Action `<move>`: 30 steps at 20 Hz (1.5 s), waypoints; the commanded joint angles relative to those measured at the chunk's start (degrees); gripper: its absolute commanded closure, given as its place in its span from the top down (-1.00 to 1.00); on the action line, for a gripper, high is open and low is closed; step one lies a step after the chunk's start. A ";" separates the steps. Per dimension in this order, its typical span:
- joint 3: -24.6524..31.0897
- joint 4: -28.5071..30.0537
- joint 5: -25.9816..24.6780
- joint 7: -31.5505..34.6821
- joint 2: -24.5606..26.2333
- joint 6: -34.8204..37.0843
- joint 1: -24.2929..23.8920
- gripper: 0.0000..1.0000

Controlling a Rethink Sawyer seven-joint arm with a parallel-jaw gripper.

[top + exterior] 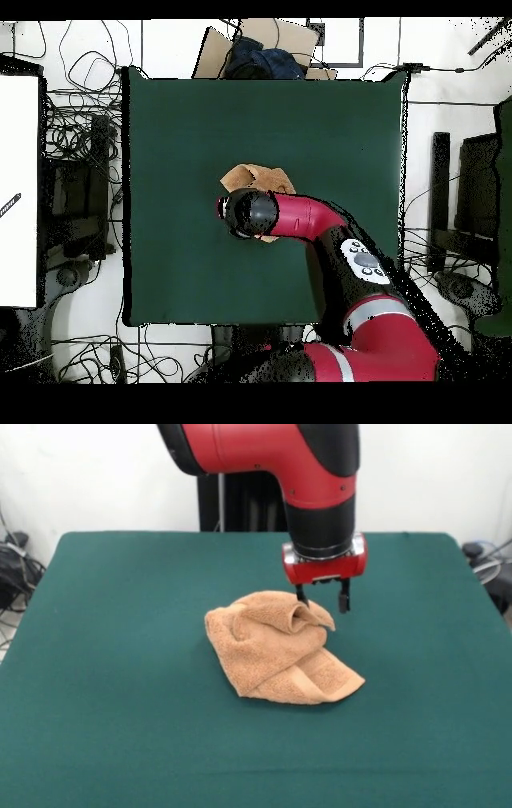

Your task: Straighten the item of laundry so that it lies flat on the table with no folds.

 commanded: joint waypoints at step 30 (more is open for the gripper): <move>-0.01 -2.09 -5.46 3.51 -2.52 -1.61 2.40 -1.00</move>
